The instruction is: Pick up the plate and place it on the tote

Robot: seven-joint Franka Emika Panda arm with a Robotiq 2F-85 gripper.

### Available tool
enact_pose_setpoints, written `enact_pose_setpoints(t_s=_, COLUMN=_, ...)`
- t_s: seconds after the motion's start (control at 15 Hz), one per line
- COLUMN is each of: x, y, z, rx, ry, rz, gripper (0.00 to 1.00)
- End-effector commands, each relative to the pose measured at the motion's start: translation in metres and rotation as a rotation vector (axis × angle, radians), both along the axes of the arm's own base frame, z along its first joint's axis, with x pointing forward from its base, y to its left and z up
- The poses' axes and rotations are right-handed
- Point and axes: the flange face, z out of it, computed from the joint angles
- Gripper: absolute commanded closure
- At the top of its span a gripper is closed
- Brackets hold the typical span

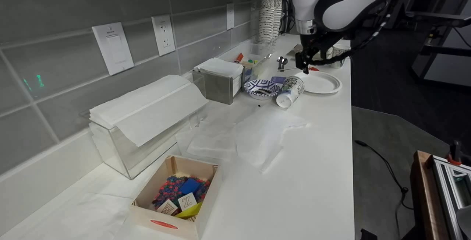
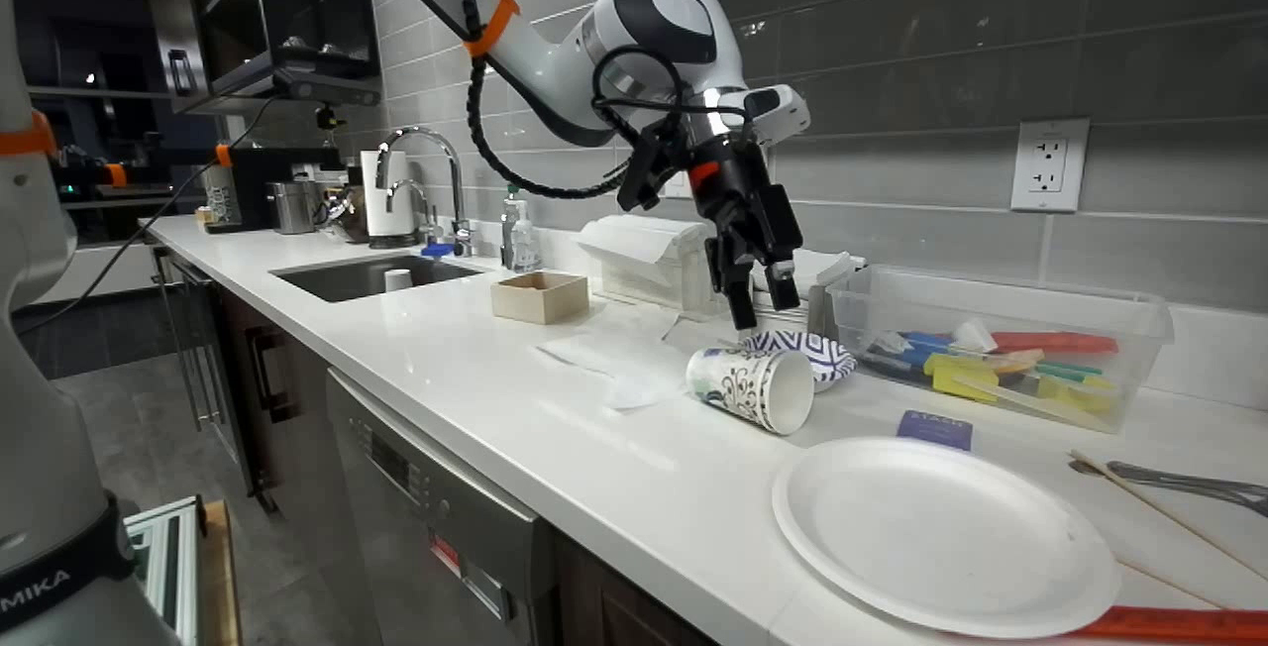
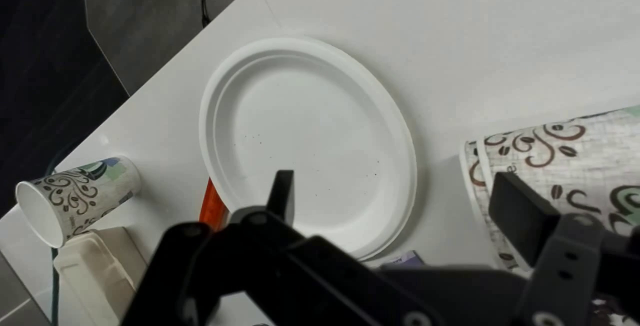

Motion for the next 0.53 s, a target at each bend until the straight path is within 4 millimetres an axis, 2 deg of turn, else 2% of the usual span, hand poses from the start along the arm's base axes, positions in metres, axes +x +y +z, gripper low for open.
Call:
enact_pose_setpoints(t_s=0.0, x=0.002, y=-0.001, z=-0.001, rx=-0.001, ry=0.005, rz=-0.001, gripper=0.0)
enact_pose_setpoints(t_s=0.2, x=0.003, y=0.002, z=0.0, rx=-0.036, ry=0.005, rz=0.033, gripper=0.0)
enact_pose_setpoints(t_s=0.47, x=-0.014, y=-0.003, z=-0.026, rx=-0.217, ry=0.034, rz=0.142, gripper=0.0)
